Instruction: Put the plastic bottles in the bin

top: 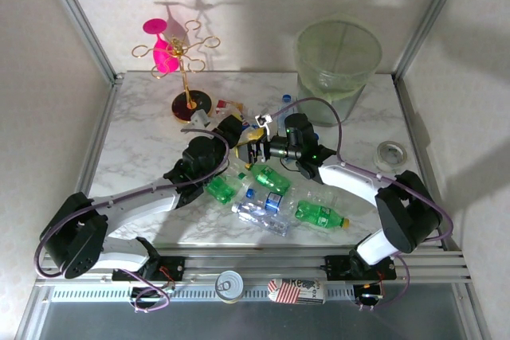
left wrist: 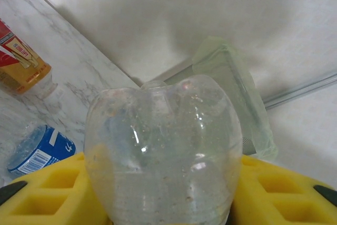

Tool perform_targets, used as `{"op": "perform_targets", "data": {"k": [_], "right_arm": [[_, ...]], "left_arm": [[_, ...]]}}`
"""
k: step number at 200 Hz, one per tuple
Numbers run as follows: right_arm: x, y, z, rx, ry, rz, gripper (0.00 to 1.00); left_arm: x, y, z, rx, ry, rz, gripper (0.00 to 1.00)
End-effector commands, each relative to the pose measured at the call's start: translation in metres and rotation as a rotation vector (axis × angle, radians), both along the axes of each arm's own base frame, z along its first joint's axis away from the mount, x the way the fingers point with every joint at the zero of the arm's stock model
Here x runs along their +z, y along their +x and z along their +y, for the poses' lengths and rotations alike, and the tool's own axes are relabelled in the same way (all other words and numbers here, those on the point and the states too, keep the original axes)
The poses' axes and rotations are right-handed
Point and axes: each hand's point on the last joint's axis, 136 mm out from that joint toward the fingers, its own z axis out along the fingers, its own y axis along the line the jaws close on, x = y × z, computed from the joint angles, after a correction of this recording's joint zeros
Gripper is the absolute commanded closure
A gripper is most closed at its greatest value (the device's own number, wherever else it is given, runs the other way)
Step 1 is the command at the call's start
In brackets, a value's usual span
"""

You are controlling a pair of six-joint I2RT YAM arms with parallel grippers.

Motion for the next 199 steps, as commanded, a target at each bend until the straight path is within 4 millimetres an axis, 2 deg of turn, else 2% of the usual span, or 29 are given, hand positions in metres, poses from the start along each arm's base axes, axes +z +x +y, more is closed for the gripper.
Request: {"op": "perform_targets", "data": {"k": [1, 16, 31, 50, 67, 89, 117, 129, 143, 162, 182, 199], "right_arm": [[0.01, 0.008, 0.003, -0.028, 0.005, -0.042, 0.32], [0.01, 0.007, 0.003, -0.027, 0.005, -0.041, 0.42], [0.012, 0.006, 0.002, -0.029, 0.01, -0.044, 0.47], [0.016, 0.006, 0.0, -0.031, 0.009, -0.057, 0.52], [0.02, 0.008, -0.002, -0.05, 0.001, -0.072, 0.54], [0.022, 0.012, -0.006, -0.08, -0.031, -0.089, 0.56], [0.027, 0.022, -0.015, -0.129, -0.071, -0.107, 0.57], [0.034, 0.03, -0.023, -0.16, -0.089, -0.121, 0.57], [0.047, 0.041, -0.036, -0.204, -0.111, -0.151, 0.57], [0.075, 0.064, -0.062, -0.306, -0.152, -0.21, 0.58], [0.116, 0.091, -0.097, -0.433, -0.158, -0.269, 0.58], [0.15, 0.118, -0.136, -0.579, -0.154, -0.314, 0.58]], "left_arm": [[0.019, -0.005, -0.003, -0.021, -0.045, -0.035, 0.51], [0.018, -0.005, -0.003, -0.022, -0.041, -0.033, 0.5], [0.017, -0.006, -0.003, -0.023, -0.037, -0.03, 0.46], [0.019, -0.007, 0.0, -0.011, -0.04, -0.033, 0.26], [0.026, -0.008, 0.011, 0.028, -0.04, -0.043, 0.01], [0.042, -0.01, 0.036, 0.104, -0.032, -0.076, 0.0], [0.061, -0.015, 0.082, 0.231, -0.003, -0.117, 0.0], [0.062, -0.018, 0.101, 0.277, 0.01, -0.123, 0.0], [0.058, -0.021, 0.119, 0.317, 0.017, -0.121, 0.0], [0.044, -0.024, 0.131, 0.334, 0.025, -0.1, 0.0], [0.023, -0.025, 0.133, 0.321, 0.045, -0.061, 0.0], [0.005, -0.023, 0.127, 0.286, 0.074, -0.019, 0.0]]}}
